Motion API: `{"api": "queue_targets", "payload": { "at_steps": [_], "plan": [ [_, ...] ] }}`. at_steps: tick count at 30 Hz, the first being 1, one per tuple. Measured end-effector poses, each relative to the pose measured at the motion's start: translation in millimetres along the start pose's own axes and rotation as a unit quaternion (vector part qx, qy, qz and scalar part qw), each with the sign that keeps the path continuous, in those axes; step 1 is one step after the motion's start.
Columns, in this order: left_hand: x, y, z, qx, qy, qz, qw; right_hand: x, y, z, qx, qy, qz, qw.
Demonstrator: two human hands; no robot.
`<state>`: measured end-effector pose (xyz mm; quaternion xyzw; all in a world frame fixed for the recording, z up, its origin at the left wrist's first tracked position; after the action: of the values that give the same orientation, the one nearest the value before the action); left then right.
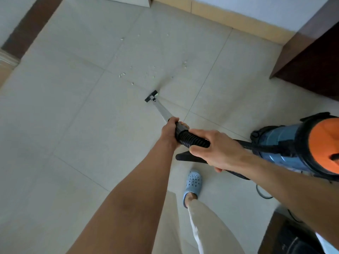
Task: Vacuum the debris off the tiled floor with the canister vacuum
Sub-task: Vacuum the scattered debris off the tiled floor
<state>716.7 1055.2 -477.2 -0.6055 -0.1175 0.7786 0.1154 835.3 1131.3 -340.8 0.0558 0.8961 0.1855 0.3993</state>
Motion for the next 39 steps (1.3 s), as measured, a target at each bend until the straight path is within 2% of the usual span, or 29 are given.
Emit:
{"api": "queue_targets", "payload": {
  "at_steps": [4, 10, 16, 22, 32, 39],
  "plan": [
    [6.3, -1.1, 15.3, 0.006, -0.010, -0.001, 1.000, 14.5, -1.1, -5.2, -0.010, 0.022, 0.006, 1.000],
    [30.0, 2.7, 76.2, 0.019, -0.027, 0.002, 0.999, 70.4, -11.5, -29.8, 0.034, 0.043, 0.016, 0.998],
    [67.5, 8.2, 169.9, 0.083, -0.070, 0.027, 0.994, 148.3, -21.0, -80.5, 0.123, 0.018, -0.021, 0.992],
    [110.1, 4.7, 286.5, 0.143, -0.110, 0.040, 0.983, 253.6, -14.3, -155.8, 0.287, 0.002, -0.045, 0.957],
    [183.2, -16.7, 475.1, 0.230, -0.117, 0.079, 0.963, 412.3, -2.5, -275.9, 0.316, 0.033, 0.013, 0.948],
    [201.8, -26.4, 532.0, 0.266, -0.103, 0.079, 0.955, 452.2, 10.0, -321.0, 0.340, 0.017, 0.034, 0.940]
  ]
}}
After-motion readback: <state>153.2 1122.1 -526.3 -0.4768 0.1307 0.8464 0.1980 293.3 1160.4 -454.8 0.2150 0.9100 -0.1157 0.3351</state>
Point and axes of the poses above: each hand's wrist, its own x-axis towards the middle knuckle, its own y-axis out of the back of the hand, z = x × y, the point moved 2 cm from there along x, towards the middle knuckle, and after that the axes turned 9 degrees about x, right-handed, at the moved point
